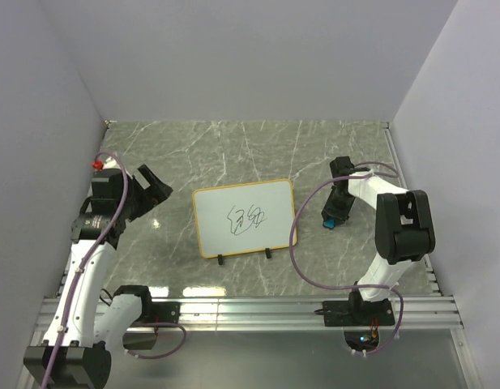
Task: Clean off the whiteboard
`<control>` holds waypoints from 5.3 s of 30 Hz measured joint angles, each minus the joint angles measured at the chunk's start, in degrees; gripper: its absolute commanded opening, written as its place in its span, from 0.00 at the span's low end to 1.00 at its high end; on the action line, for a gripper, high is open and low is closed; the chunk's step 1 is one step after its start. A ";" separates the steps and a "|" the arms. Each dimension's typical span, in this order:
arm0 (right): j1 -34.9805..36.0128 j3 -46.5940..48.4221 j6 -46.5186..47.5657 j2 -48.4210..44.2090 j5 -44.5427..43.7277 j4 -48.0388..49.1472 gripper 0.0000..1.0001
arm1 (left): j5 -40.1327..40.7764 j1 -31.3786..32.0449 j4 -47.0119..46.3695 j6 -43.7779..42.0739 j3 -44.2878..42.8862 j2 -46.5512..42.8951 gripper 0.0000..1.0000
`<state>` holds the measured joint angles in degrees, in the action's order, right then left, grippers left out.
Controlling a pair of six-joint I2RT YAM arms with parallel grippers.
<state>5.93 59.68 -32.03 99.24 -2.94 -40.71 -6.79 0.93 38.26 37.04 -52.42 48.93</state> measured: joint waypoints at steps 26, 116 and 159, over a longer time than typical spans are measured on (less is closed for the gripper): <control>39.15 16.50 -3.10 -16.48 -5.62 -9.57 0.00 | -20.44 3.69 -34.03 6.93 30.18 -1.33 0.78; 38.45 40.61 -7.56 15.12 0.31 1.14 0.00 | -20.94 9.79 -54.21 5.16 38.45 6.34 0.00; 30.91 50.14 -12.02 22.14 6.25 2.08 0.00 | -21.59 10.29 -54.25 5.81 37.70 7.69 0.00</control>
<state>36.84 109.82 -44.05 121.38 3.31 -38.63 -28.38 11.22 -15.99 42.85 -14.72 56.62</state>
